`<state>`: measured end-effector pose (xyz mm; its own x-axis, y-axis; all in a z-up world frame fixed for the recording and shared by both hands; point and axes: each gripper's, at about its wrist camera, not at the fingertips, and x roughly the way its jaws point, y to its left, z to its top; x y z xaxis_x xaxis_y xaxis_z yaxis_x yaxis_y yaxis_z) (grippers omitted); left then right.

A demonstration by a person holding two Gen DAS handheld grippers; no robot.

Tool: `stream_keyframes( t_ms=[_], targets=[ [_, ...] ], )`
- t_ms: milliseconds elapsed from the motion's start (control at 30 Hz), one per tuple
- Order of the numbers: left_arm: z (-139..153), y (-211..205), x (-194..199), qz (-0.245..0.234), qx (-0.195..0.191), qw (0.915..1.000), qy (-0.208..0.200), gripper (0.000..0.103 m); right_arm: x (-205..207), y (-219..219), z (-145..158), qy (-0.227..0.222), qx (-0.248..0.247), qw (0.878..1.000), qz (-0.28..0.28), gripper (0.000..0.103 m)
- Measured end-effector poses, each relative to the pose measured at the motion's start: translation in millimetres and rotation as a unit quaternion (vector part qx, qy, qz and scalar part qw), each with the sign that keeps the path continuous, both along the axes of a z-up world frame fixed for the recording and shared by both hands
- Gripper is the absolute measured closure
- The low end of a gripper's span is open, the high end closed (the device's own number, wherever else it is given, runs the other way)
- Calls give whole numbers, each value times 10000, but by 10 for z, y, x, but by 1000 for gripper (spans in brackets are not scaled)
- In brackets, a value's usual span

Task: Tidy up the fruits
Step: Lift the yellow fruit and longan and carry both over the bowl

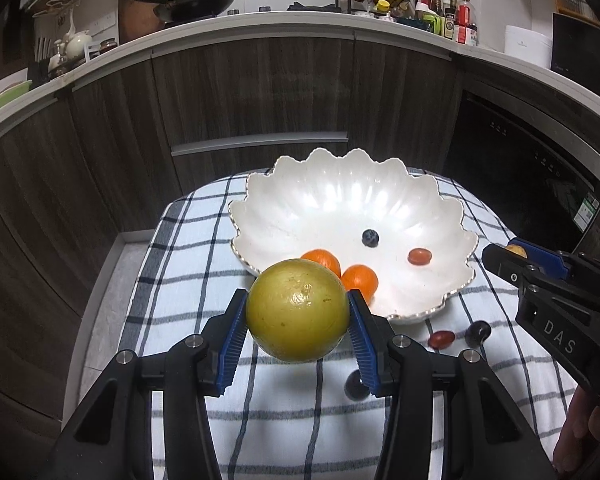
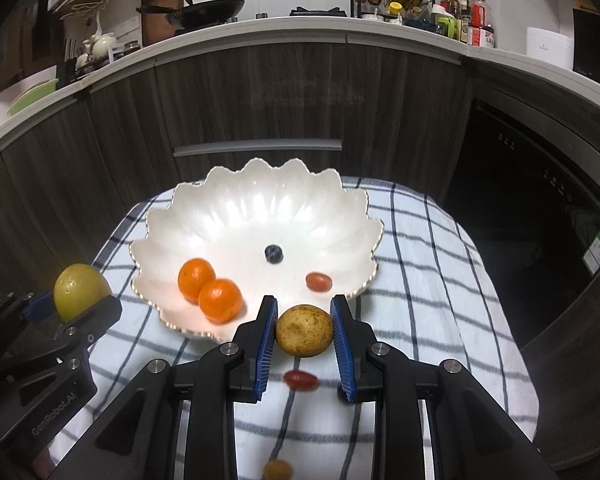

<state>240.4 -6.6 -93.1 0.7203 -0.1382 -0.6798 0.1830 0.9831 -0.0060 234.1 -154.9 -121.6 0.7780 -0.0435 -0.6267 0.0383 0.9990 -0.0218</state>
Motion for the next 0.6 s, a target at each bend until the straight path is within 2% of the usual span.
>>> stream_keyframes(
  t_ms=[600],
  targets=[
    [81,-49,359,42,-37,10000,12,55,361,-75,117,-78,-88,9999,-45,74]
  ],
)
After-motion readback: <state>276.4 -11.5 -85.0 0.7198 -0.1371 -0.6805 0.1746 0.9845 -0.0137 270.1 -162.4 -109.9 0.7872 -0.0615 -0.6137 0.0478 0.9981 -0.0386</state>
